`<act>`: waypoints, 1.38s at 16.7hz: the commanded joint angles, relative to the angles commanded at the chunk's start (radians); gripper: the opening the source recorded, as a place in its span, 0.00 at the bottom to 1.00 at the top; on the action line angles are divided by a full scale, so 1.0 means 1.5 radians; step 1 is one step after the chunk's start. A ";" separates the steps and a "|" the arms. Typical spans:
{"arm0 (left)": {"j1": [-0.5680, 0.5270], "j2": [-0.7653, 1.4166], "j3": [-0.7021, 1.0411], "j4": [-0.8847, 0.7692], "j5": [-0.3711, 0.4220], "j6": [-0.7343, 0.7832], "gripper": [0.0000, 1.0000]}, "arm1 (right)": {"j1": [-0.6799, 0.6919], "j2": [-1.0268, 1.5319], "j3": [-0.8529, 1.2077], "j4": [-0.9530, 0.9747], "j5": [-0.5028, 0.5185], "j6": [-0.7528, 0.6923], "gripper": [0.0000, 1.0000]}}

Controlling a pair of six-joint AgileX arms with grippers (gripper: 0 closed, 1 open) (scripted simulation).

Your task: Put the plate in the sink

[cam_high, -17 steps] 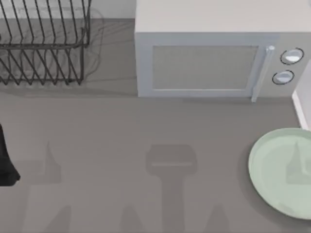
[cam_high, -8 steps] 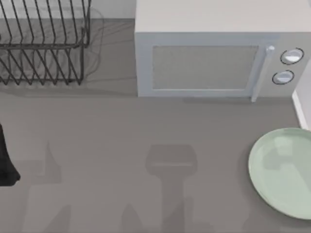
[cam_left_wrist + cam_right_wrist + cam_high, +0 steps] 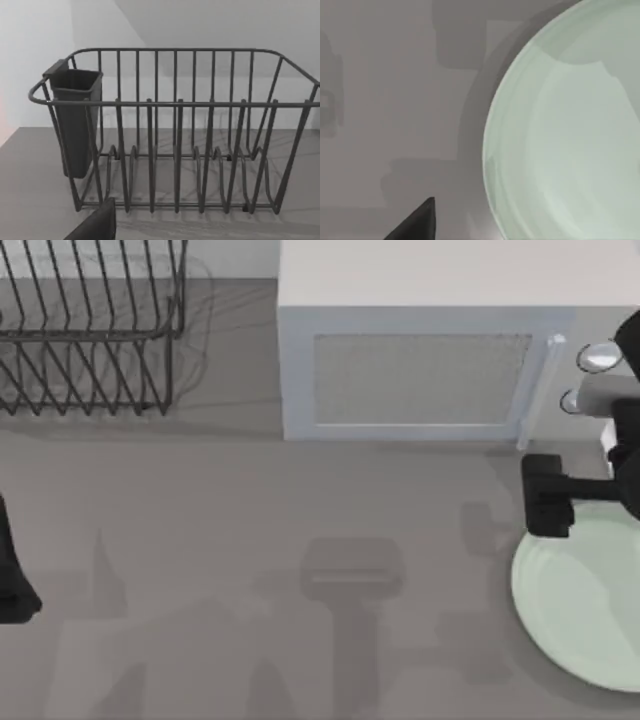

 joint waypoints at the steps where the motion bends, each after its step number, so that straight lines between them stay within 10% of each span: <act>1: 0.000 0.000 0.000 0.000 0.000 0.000 1.00 | 0.013 0.051 0.034 -0.029 0.000 0.013 1.00; 13: 0.000 0.000 0.000 0.000 0.000 0.000 1.00 | 0.056 0.223 0.152 -0.129 0.000 0.060 1.00; 23: 0.000 0.000 0.000 0.000 0.000 0.000 1.00 | 0.060 0.335 0.015 0.124 0.001 0.064 1.00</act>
